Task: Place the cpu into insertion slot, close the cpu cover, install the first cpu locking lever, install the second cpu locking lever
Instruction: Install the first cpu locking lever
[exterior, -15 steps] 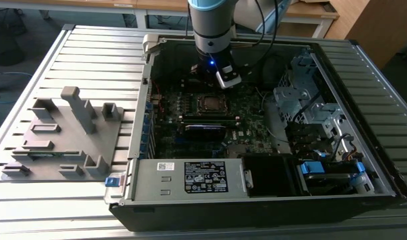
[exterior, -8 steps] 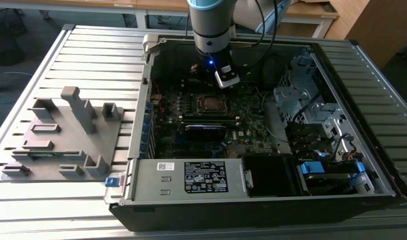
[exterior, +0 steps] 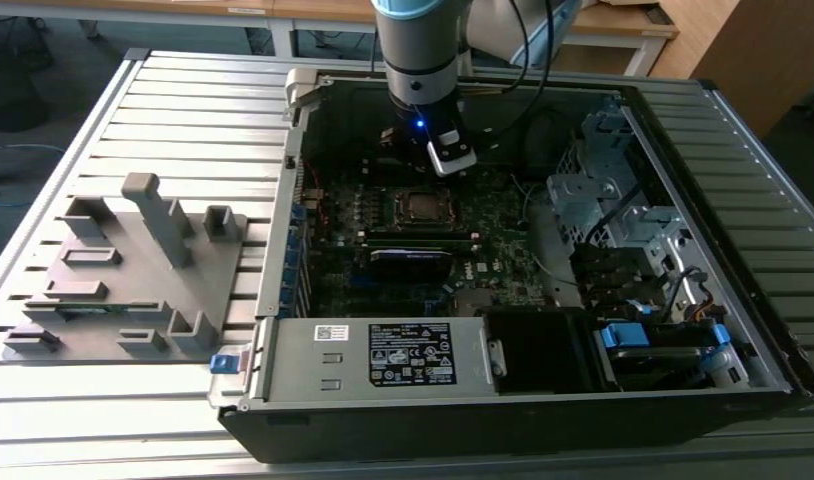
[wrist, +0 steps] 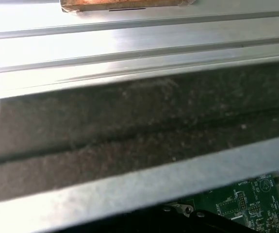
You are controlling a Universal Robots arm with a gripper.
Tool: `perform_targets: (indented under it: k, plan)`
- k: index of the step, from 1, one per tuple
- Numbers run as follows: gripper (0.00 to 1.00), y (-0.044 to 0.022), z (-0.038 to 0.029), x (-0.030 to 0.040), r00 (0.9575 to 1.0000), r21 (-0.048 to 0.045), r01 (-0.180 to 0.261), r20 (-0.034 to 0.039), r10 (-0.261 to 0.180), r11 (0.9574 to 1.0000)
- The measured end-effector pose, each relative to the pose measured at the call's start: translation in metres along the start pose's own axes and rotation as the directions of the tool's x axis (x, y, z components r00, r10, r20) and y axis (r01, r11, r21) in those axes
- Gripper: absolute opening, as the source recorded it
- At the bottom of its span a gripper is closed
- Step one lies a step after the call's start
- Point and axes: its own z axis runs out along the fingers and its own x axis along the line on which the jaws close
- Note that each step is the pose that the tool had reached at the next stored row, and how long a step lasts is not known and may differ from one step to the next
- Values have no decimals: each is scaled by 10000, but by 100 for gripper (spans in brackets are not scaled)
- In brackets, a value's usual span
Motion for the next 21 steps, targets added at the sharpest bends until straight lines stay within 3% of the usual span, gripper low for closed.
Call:
perform_targets:
  k: [4, 21]
  plan:
    - [10, -4, 13, 8, 9999, -24, 20, 112, -19, 10000]
    - [10, 4, 37, 41, 9998, 55, 44, 172, -44, 10000]
